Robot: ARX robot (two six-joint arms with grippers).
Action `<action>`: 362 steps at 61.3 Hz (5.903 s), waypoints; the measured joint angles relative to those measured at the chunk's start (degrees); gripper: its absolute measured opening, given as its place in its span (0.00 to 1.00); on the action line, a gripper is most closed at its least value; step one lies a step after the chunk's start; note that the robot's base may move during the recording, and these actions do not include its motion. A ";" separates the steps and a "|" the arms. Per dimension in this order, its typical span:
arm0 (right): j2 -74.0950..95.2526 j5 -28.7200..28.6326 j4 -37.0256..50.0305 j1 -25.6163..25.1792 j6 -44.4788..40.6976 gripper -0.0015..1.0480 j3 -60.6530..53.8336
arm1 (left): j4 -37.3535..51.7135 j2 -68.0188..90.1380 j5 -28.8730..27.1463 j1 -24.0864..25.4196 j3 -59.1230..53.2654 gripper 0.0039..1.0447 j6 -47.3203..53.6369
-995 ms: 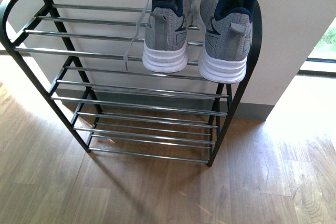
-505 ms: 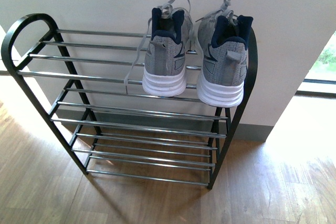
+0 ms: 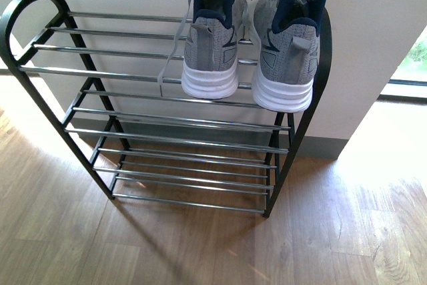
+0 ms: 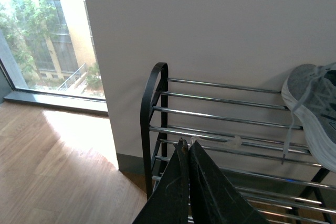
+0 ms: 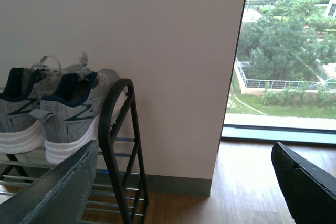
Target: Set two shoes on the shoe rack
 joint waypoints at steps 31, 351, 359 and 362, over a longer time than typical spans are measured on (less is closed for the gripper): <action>0.00 0.02 0.00 0.00 0.00 0.91 0.00 | -21.99 -24.44 0.11 0.02 -1.11 0.01 0.00; -0.04 -0.33 -0.02 0.00 -0.04 0.91 0.00 | -45.79 -47.45 -0.04 0.11 -1.11 0.91 0.13; -0.09 0.22 -0.04 0.00 -0.02 0.91 0.00 | -45.79 -47.45 0.28 0.11 -1.11 0.91 0.17; -0.09 0.04 -0.04 0.00 -0.02 0.91 0.00 | -45.79 -47.45 0.20 0.11 -1.11 0.91 0.15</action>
